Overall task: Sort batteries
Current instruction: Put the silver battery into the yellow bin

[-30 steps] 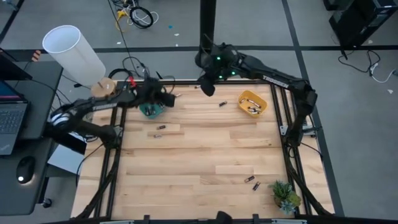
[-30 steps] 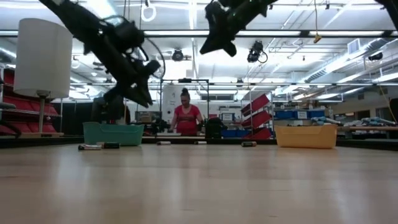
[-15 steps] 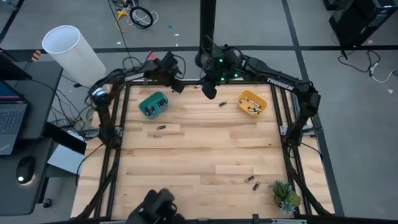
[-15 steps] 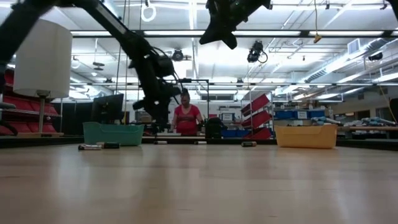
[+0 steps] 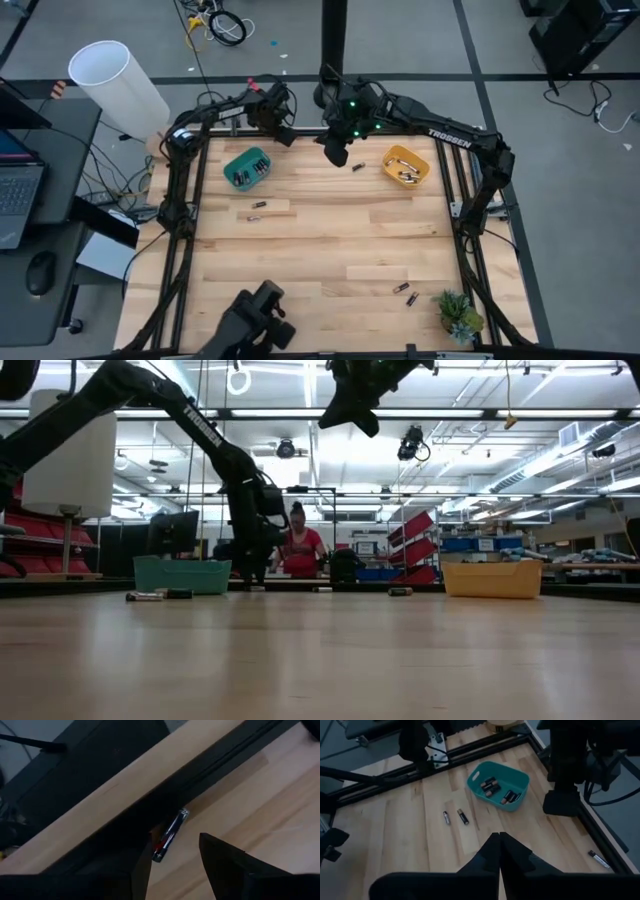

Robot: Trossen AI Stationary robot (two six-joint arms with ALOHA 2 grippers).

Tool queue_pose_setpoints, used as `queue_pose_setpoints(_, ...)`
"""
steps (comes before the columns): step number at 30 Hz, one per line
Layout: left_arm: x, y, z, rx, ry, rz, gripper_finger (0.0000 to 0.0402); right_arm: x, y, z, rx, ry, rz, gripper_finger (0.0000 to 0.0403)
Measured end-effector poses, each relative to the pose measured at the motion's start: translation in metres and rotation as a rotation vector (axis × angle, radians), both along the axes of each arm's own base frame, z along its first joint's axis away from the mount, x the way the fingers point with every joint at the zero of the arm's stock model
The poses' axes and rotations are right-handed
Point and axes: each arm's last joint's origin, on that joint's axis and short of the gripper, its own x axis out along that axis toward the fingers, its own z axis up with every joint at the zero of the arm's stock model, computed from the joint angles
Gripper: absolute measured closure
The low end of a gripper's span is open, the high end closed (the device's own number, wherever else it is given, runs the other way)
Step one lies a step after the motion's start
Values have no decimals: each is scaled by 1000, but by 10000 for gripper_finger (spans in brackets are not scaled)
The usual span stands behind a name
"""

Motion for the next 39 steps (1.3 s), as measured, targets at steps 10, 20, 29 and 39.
queue_pose_setpoints(10,-3,2,-4,-32,-53,-90,224,-1,-5,1,-13,-13,-6,384)
queue_pose_setpoints(20,6,-16,-5,-141,-60,-227,239,0,-5,2,-14,-30,-11,393)
queue_pose_setpoints(29,29,-35,-6,-65,13,-279,258,1,-2,3,-14,-30,-2,384)
queue_pose_setpoints(39,41,-40,0,-70,-14,12,260,3,0,3,-11,-37,2,388)
